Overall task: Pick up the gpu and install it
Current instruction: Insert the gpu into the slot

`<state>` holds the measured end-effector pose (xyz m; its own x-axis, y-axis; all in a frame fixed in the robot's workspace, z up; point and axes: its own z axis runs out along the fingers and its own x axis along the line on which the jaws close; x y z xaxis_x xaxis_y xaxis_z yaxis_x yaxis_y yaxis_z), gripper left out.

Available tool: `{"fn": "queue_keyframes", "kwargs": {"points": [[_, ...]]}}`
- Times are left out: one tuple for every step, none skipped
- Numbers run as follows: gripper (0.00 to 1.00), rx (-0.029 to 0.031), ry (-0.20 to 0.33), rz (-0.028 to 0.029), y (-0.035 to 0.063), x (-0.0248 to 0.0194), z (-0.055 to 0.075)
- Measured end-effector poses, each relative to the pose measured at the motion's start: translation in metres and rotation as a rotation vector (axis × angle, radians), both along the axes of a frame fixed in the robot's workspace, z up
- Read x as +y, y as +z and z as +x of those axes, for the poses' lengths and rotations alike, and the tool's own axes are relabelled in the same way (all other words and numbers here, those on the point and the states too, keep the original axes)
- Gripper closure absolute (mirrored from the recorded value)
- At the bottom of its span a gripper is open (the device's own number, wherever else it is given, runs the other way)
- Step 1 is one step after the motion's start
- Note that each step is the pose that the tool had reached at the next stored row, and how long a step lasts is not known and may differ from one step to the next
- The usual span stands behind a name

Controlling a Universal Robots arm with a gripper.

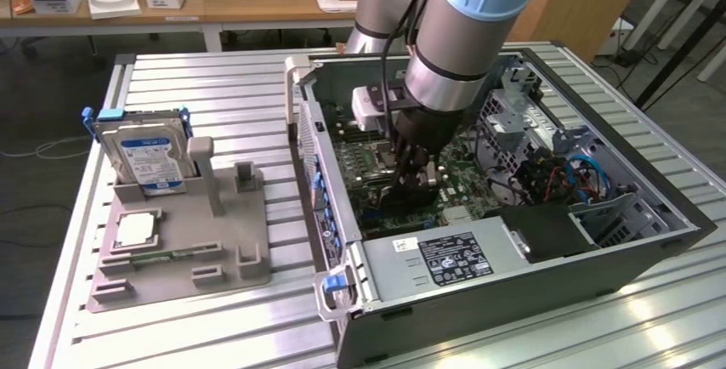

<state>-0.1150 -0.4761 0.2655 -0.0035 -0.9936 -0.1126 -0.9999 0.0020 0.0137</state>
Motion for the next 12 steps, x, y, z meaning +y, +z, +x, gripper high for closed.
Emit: {"fn": "queue_keyframes", "kwargs": {"points": [[0.89,0.0012,0.000,-0.0016,0.0052,-0.0003,0.000],[0.89,0.0014,0.000,-0.0015,0.0096,-0.0002,0.000],[0.89,0.0015,0.000,-0.0014,0.0141,-0.0002,0.000],[0.89,0.0017,0.000,-0.0014,0.0186,-0.0002,0.000],[0.89,0.0021,0.000,-0.0017,0.0233,-0.0003,0.000],[0.89,0.0024,0.000,-0.0016,0.0280,-0.0003,0.000],[0.89,0.0027,0.000,-0.0016,0.0324,-0.0003,0.000],[0.89,0.0029,0.000,-0.0017,0.0370,-0.0003,0.000],[0.89,0.0032,0.000,-0.0017,0.0415,-0.0003,0.000],[0.89,0.0034,0.000,-0.0016,0.0460,-0.0003,0.000],[0.89,0.0037,0.000,-0.0016,0.0505,-0.0003,0.000],[0.89,0.0044,0.000,-0.0016,0.0547,-0.0003,0.000]]}}
